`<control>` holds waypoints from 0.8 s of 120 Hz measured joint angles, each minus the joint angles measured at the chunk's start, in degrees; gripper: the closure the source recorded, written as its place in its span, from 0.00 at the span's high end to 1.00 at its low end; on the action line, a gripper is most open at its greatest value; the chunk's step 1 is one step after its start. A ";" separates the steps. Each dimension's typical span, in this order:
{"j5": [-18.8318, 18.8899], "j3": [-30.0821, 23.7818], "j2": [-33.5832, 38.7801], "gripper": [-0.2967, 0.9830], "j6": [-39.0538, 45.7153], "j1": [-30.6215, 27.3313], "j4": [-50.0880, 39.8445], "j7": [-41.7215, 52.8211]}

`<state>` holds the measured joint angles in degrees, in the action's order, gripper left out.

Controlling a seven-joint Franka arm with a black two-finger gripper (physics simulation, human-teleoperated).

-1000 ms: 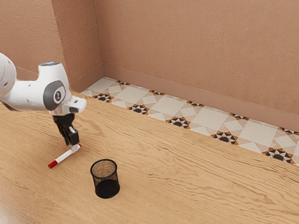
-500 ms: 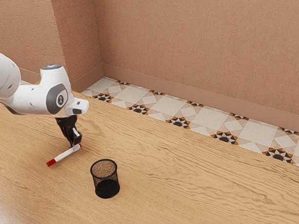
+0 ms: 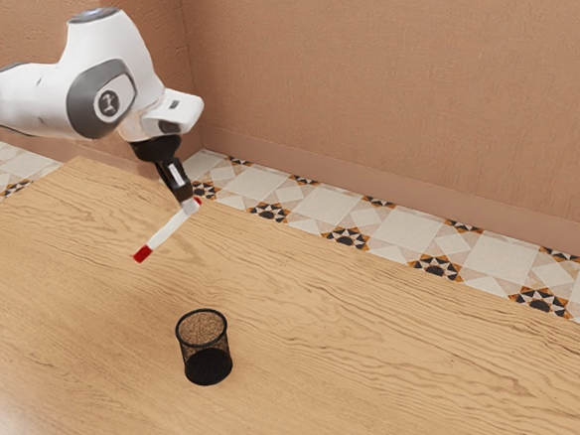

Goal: Put the marker into the pen holder.

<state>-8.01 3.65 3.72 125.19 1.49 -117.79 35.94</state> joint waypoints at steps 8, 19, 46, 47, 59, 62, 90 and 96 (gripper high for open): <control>-0.58 -2.05 1.44 0.15 -1.70 0.94 -0.62 0.09; -1.88 -5.43 2.51 0.15 -3.32 2.31 -1.69 0.21; -4.61 -9.10 1.92 0.15 -5.20 3.24 -2.80 0.48; -4.66 -9.11 1.90 0.15 -5.23 3.19 -2.93 0.49; -5.00 -9.17 1.65 0.15 -5.55 2.54 -4.17 0.51; -5.09 -9.18 1.53 0.15 -5.62 2.38 -4.37 0.52; -5.18 -7.08 -1.91 0.15 -5.70 2.39 -4.41 0.53; -5.14 -6.06 -2.80 0.15 -5.57 2.51 -4.25 0.51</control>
<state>-13.14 -2.40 0.92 119.62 4.00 -122.05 36.45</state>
